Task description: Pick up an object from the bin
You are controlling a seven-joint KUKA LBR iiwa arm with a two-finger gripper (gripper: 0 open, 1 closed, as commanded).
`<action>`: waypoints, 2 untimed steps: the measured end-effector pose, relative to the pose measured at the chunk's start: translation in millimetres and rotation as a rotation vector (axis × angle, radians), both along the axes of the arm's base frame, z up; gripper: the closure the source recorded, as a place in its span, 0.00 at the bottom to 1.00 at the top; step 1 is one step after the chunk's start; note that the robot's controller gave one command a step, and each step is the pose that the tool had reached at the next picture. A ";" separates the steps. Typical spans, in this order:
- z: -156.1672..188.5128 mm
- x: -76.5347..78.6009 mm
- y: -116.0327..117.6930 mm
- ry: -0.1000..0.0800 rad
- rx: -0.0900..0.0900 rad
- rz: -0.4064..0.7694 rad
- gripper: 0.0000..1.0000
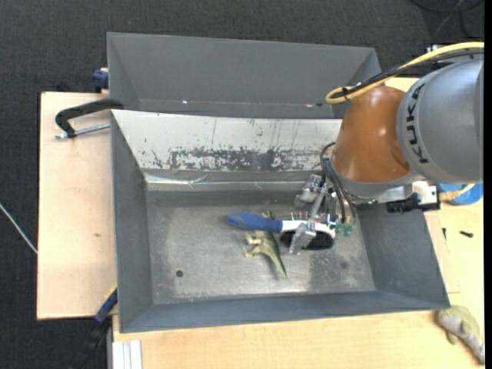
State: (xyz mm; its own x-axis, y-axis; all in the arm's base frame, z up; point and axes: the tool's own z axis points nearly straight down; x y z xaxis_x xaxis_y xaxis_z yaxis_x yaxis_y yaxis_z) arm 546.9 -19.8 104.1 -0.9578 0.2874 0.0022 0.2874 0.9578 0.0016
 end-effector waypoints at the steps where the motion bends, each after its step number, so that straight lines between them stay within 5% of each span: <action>1: -30.9 -10.7 11.9 -0.010 -0.001 -0.080 0.00; 2: -29.1 -9.1 11.9 -0.007 -0.002 -0.080 0.00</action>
Offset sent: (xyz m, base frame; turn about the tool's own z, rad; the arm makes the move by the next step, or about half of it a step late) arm -0.0135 0.0115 -0.0341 0.0802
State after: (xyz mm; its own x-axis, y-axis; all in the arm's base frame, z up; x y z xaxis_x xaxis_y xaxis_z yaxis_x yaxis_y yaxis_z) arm 537.8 -7.9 74.9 -0.9317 0.3631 -0.0052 0.3631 0.9318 0.0024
